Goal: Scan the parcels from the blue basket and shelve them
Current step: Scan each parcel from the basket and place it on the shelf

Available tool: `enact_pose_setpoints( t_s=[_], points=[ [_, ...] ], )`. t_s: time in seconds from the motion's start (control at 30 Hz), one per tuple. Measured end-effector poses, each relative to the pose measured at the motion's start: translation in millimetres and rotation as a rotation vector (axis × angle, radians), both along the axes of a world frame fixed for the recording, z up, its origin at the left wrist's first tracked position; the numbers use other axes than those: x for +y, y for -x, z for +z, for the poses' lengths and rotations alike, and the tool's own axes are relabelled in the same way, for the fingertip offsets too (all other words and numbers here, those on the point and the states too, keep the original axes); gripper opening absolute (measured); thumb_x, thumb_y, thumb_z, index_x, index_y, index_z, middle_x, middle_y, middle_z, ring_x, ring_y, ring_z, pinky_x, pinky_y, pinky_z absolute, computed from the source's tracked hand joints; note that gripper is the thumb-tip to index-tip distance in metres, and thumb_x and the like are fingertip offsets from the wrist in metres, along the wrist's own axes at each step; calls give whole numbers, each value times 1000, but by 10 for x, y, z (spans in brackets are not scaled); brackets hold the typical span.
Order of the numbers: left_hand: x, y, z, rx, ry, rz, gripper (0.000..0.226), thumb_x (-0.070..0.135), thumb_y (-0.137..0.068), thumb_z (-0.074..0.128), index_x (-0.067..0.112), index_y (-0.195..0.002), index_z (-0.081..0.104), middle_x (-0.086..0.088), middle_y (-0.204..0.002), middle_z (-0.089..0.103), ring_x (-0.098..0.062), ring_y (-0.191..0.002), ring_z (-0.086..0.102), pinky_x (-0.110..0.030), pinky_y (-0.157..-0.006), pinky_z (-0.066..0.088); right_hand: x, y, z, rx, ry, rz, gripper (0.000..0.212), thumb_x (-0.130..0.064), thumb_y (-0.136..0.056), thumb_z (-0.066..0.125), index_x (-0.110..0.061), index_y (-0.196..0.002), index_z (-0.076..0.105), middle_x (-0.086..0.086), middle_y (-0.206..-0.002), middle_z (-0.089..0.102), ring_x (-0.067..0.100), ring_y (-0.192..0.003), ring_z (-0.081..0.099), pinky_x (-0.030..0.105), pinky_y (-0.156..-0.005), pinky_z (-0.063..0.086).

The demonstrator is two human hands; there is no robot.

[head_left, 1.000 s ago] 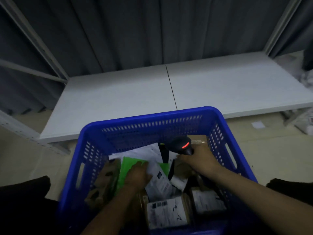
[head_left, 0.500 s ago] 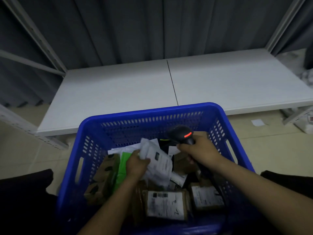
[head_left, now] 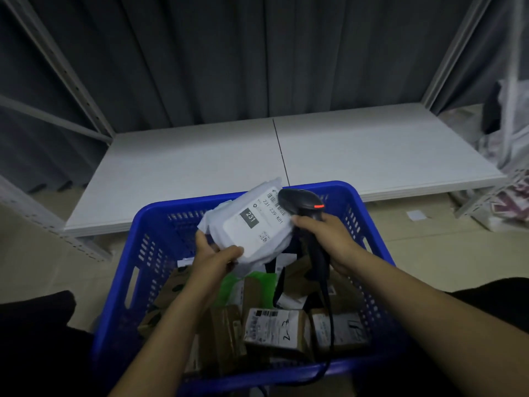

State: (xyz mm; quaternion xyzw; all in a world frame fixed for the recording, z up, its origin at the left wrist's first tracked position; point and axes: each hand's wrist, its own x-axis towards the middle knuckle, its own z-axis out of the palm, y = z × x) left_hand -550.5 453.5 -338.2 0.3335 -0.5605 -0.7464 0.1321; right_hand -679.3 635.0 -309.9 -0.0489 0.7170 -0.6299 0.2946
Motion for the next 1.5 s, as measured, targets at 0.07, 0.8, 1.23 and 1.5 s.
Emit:
enact_pose_setpoints(
  t_s=[0.07,0.8,1.23,1.5],
  points=[
    [6,-29,17,2,-9,-9,61,1,-88,62,36,-129,34,7,-112,60,-22,-107,59,-45,-91,51,25,-19,26,36,-9,51,21,-24,-86,70,-10,-102,70,11,-99,72,26,-94,68,33,-79,54],
    [-499,-330,-135,-197,374,221,53,8,-90,62,20,-137,41,-6,-127,58,-25,-109,58,-46,-84,55,92,-75,158,484,-433,456,27,-33,-86,70,-8,-94,64,6,-74,69,15,-64,65,33,-64,54],
    [-817,-502,-44,-330,817,31,54,17,-90,63,21,-141,45,-10,-127,60,-22,-107,57,-42,-88,53,79,-137,258,793,-671,891,20,-27,-84,67,-32,-79,48,-10,-84,57,6,-79,56,21,-73,45],
    [-827,-507,-67,-322,796,35,53,17,-90,64,23,-139,45,-8,-123,62,-21,-105,60,-40,-82,55,57,-115,210,825,-671,916,23,-31,-85,66,-33,-72,48,-9,-77,58,3,-71,55,14,-61,39]
  ],
)
